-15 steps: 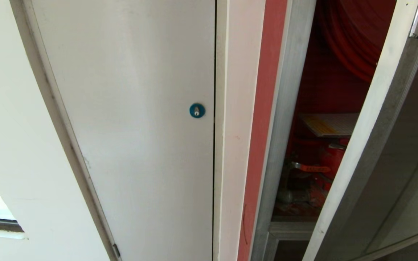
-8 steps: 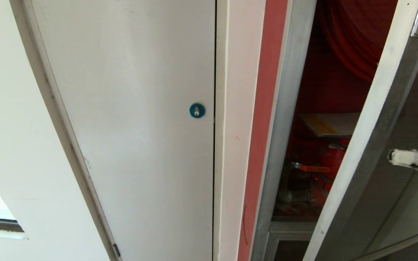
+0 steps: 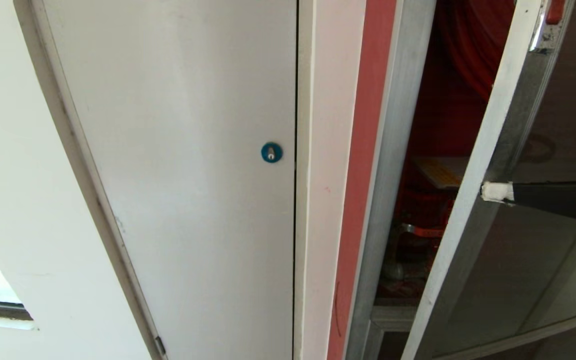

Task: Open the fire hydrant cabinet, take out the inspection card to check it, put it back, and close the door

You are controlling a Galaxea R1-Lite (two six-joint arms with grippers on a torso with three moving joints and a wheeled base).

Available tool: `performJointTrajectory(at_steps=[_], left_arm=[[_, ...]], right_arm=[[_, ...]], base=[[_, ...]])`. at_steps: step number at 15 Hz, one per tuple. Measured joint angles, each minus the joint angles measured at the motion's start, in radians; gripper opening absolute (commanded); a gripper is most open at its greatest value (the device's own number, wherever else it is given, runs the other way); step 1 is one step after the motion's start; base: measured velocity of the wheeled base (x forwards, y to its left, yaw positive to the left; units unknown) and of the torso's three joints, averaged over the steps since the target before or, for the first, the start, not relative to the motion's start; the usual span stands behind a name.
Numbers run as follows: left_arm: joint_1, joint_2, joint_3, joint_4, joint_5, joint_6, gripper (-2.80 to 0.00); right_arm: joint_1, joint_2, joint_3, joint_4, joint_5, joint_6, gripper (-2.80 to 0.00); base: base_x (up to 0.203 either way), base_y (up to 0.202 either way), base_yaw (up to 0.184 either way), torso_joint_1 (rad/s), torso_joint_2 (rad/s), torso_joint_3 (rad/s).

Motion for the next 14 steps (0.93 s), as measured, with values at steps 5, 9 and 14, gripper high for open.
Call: performJointTrajectory(at_steps=[5,9,14], left_arm=[[0.0,0.0,0.0,0.0,0.0,0.0,-2.8],[0.0,0.0,0.0,0.0,0.0,0.0,-2.8],[0.0,0.0,0.0,0.0,0.0,0.0,-2.8]], right_arm=[[0.001,0.046,-0.001,-0.056,-0.067,-0.003,-2.8],[0.003,0.105,-0.001,-0.141,-0.125,-0.003,-2.8],[0.003,0.188,-0.003,-0.236,-0.219,-0.001,-2.8]], base=[[0.0,0.0,0.0,0.0,0.0,0.0],[0.0,0.0,0.0,0.0,0.0,0.0],[0.0,0.0,0.0,0.0,0.0,0.0]])
